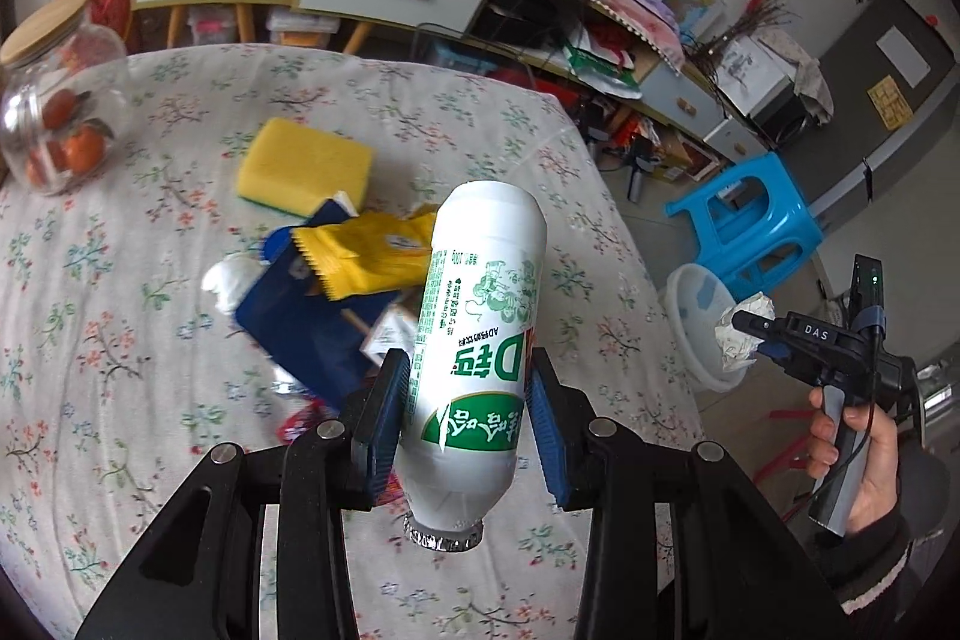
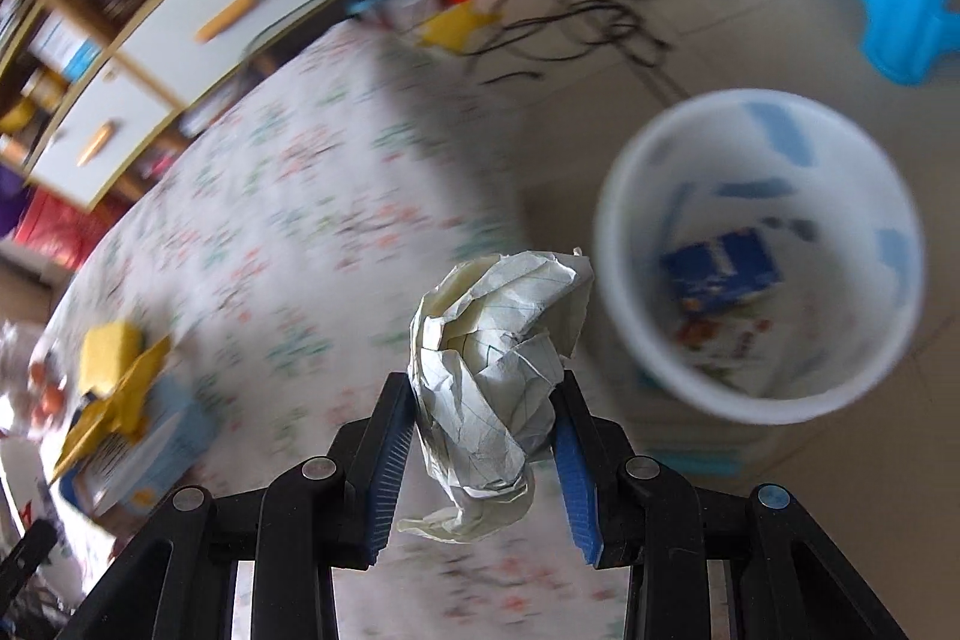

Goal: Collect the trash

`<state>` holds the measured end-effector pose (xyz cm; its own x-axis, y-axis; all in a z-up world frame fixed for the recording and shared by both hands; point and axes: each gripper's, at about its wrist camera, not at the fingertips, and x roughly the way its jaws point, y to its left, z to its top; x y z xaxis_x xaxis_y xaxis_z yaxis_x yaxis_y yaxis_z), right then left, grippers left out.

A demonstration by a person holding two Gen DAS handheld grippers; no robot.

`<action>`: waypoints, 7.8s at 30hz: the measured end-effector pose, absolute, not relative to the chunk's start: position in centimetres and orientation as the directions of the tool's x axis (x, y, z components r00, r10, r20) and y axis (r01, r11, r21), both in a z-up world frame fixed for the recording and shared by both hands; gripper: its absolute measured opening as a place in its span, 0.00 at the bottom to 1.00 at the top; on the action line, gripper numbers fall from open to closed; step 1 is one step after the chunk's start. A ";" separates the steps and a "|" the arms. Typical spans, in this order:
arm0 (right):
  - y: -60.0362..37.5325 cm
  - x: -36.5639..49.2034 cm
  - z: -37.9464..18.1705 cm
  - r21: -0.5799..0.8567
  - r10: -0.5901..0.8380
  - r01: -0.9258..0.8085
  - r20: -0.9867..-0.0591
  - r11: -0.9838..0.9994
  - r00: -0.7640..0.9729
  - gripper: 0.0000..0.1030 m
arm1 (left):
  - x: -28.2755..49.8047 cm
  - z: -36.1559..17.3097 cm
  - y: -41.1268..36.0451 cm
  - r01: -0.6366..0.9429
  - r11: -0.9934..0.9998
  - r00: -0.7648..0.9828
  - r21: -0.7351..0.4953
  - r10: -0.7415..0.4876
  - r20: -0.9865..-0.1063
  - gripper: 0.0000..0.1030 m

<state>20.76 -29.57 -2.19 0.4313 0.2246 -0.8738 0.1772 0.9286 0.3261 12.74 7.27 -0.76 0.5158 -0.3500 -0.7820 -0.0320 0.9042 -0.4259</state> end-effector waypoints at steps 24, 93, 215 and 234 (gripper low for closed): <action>-43.0 17.0 -1.6 0.270 0.070 0.378 -0.882 0.885 0.465 0.70 | 19.8 -3.2 -12.2 0.222 0.902 0.365 -0.371 -0.429 -0.826 0.40; -32.5 17.5 0.2 0.148 0.058 0.151 -0.876 0.977 0.480 0.82 | 14.7 2.0 -2.4 0.116 0.984 0.615 -0.136 -0.178 -0.768 1.00; -12.0 26.0 -4.0 0.327 0.302 -0.028 -0.831 0.944 0.468 0.21 | 14.3 0.7 14.6 -0.109 0.921 0.641 -0.375 -0.223 -0.734 0.16; -30.3 22.6 -1.1 0.319 0.165 0.213 -0.832 0.924 0.530 0.21 | 16.2 1.1 6.4 0.008 0.907 0.627 -0.422 -0.333 -0.705 0.16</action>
<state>22.57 -30.29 -1.09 0.5303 0.1652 -0.8316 0.2128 0.9235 0.3192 16.23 6.40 1.12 0.6266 -0.3332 -0.7046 0.0080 0.9067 -0.4217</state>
